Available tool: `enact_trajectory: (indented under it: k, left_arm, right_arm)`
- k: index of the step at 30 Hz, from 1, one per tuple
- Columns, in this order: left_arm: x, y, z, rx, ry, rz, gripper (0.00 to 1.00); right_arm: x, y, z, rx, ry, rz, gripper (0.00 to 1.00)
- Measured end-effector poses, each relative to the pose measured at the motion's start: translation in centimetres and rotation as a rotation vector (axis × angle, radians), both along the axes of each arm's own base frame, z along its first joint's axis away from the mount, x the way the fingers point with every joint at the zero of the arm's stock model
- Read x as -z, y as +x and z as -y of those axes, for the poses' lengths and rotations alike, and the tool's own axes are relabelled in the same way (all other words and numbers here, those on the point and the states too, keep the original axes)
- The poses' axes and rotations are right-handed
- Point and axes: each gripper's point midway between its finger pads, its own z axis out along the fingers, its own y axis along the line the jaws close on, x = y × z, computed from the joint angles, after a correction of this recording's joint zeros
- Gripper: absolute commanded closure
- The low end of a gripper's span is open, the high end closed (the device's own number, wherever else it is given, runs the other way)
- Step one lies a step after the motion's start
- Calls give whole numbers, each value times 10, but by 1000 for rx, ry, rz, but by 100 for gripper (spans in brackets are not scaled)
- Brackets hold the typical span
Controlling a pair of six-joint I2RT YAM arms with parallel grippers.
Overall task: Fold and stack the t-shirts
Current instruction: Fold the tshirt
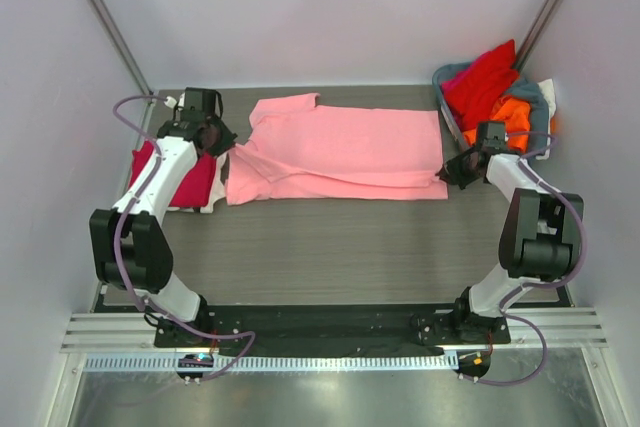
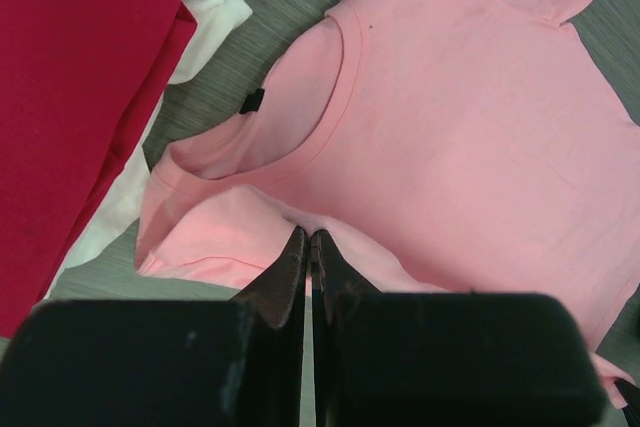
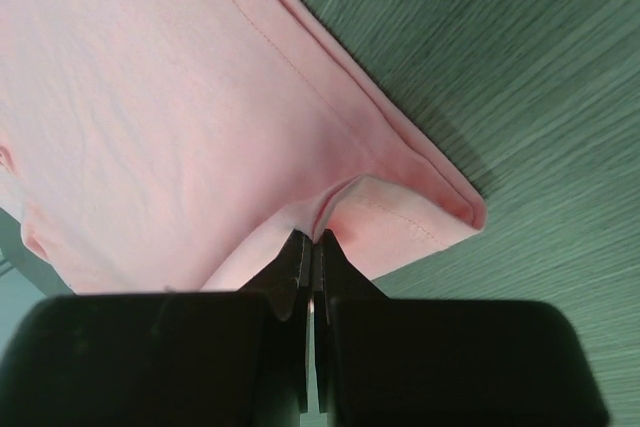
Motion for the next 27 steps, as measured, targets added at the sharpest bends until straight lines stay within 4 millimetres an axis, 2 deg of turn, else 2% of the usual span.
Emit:
enact_trajectory:
  k: [12,27]
  left_arm:
    - [-6,14,-1,1,17,12,100]
    - [6,29,1,1,22,-22,100]
  right_arm:
    - [-4,15,-1,-8,13,18,99]
    - [-6,34,2,-5,17,30,99]
